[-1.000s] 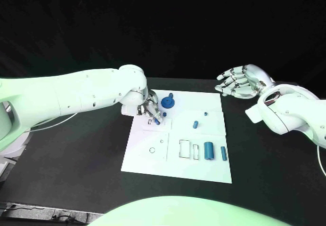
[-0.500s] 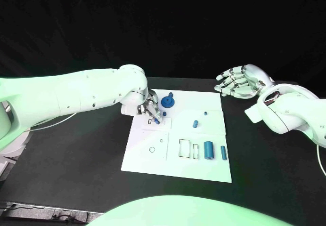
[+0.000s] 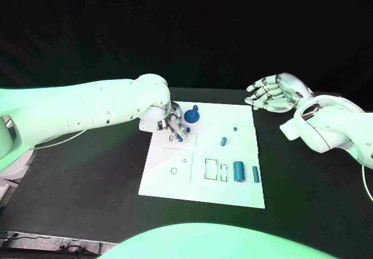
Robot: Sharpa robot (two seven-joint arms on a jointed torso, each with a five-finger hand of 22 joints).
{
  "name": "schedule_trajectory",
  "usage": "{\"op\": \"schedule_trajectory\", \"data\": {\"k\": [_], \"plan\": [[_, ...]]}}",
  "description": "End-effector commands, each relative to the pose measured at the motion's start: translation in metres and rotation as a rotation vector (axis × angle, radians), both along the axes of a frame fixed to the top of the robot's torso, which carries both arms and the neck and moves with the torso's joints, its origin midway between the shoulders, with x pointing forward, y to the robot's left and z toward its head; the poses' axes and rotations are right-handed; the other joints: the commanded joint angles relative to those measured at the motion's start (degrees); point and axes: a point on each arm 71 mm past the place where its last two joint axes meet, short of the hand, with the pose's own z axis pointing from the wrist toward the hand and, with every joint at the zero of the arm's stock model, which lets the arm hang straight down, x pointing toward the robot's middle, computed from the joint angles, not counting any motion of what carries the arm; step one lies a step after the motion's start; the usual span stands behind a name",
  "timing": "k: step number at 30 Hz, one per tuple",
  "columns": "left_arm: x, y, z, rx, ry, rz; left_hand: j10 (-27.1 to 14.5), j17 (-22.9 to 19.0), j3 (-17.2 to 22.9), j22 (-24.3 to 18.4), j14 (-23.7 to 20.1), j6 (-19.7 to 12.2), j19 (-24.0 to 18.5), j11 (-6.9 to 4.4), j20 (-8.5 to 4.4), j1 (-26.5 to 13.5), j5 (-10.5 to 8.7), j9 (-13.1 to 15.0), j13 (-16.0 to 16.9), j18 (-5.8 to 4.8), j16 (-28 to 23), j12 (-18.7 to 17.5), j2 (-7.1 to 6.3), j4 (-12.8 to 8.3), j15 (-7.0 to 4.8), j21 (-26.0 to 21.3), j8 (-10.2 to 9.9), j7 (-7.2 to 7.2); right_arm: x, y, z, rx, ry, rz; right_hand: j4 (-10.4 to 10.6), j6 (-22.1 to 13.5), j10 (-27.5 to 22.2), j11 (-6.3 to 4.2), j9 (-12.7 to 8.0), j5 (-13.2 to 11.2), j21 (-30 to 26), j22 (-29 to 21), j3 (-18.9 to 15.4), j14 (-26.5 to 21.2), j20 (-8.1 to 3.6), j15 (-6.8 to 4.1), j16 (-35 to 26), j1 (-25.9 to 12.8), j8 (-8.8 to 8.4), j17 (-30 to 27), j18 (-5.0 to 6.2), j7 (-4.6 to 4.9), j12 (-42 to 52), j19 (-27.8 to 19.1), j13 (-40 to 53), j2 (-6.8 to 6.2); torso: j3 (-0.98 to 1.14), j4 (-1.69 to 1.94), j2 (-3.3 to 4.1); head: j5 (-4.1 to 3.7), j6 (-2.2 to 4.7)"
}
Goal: Assemble the parts on the task board
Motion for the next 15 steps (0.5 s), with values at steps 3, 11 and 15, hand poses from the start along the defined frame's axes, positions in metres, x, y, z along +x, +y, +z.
{"op": "schedule_trajectory", "data": {"k": [3,11,15], "plan": [[-0.001,-0.0018,-0.0016,0.022,-0.029,-0.012,0.13,15.1,11.69,4.28,5.96,-0.12,0.46,0.03,-0.02,0.09,0.19,0.08,-0.05,0.13,0.37,0.13,0.64,-11.23,0.0,0.14,0.2,-0.3,-0.0006,0.0017,-0.0003,-0.003,0.003,0.019,0.06,-0.11,0.43,0.15,-0.05,0.16,-0.21,-0.05,-0.21,0.28,0.11,-0.13,-0.32,-0.53,0.36,-0.06,0.66,0.93,0.05,0.06,-0.05,-0.27,0.02,-0.01,-0.06,0.04,-0.01],[-0.0017,-0.0019,-0.0014,0.029,-0.045,-0.018,0.11,15.1,11.77,4.31,5.96,-0.11,0.49,0.03,-0.02,0.01,0.19,0.09,-0.12,0.12,0.37,0.09,0.64,-11.25,0.0,0.16,0.21,-0.3,-0.0004,0.0012,-0.0004,-0.004,0.003,0.018,0.06,-0.11,0.43,0.15,-0.05,0.16,-0.21,-0.05,-0.21,0.28,0.11,-0.13,-0.32,-0.53,0.36,-0.06,0.66,0.93,0.05,0.06,-0.05,-0.27,0.0,0.02,0.0,0.05,0.04],[-0.0024,-0.0021,-0.0011,0.028,-0.056,-0.018,0.16,15.1,11.83,4.46,5.96,-0.1,0.59,0.02,-0.02,-0.03,0.19,0.1,-0.04,0.08,0.37,0.14,0.64,-11.28,0.0,0.25,0.22,-0.3,-0.0005,0.0009,-0.0004,-0.004,0.003,0.018,0.06,-0.11,0.43,0.15,-0.05,0.16,-0.21,-0.05,-0.21,0.28,0.11,-0.13,-0.32,-0.53,0.36,-0.06,0.66,0.93,0.05,0.06,-0.05,-0.27,0.01,0.04,0.03,0.07,0.04]]}}
